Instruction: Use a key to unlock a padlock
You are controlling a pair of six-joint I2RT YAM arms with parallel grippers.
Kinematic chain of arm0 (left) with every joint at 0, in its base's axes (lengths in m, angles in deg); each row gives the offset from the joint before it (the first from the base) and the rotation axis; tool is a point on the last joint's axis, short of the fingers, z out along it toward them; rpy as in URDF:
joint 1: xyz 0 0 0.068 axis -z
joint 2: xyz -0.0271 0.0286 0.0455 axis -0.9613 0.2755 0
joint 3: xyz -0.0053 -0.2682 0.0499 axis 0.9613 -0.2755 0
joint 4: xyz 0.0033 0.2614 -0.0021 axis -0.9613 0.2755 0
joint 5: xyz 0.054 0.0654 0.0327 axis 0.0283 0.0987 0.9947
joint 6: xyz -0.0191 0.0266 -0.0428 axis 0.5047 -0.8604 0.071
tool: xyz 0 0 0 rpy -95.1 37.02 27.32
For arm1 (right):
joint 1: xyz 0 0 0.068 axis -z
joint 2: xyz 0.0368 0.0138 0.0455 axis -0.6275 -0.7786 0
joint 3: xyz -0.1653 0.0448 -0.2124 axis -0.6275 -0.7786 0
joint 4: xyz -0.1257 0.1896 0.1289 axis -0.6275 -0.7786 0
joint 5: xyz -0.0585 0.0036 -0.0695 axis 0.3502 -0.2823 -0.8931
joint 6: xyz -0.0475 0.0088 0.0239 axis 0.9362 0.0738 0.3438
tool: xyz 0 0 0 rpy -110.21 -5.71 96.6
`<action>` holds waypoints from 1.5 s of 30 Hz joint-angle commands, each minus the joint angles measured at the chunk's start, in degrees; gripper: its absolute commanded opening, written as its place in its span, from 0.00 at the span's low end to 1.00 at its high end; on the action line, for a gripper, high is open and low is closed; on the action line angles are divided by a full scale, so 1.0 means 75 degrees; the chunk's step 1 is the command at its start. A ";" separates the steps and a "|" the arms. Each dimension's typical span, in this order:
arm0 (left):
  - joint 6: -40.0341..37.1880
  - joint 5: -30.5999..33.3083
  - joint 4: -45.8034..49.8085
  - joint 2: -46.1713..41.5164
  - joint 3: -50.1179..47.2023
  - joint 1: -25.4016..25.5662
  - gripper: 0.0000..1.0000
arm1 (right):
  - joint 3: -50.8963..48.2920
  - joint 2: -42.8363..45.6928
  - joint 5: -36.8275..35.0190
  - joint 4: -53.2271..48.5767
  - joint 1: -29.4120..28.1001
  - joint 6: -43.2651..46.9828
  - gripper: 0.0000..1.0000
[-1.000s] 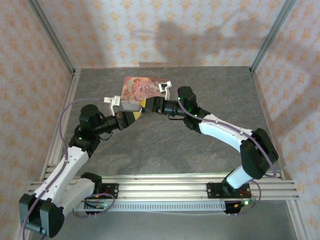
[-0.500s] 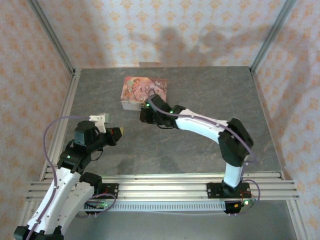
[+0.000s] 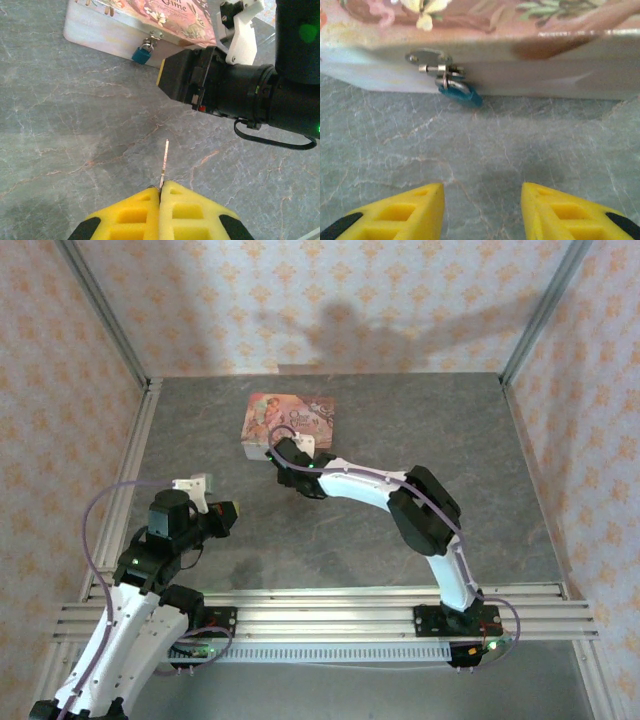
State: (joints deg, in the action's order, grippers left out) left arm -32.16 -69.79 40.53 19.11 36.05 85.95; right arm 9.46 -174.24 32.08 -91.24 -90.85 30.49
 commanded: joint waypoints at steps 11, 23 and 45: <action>-0.0178 -0.0252 -0.0348 0.0108 -0.0166 -0.0067 0.00 | 0.1142 -0.1116 -0.0988 0.0601 -0.0053 -0.0257 0.46; -0.0169 -0.0339 -0.0424 0.0020 -0.0224 -0.0066 0.00 | 0.2364 -0.2007 -0.1579 -0.0106 -0.0053 -0.0311 0.51; -0.0167 -0.0412 -0.0486 0.0031 -0.0254 -0.0068 0.00 | 0.2587 -0.2413 -0.1554 -0.0048 0.0187 -0.0257 0.44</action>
State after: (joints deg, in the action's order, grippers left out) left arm -32.18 -71.95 38.50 19.85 34.66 85.95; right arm 26.99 -190.35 21.57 -91.29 -90.66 28.15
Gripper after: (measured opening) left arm 0.053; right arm 0.455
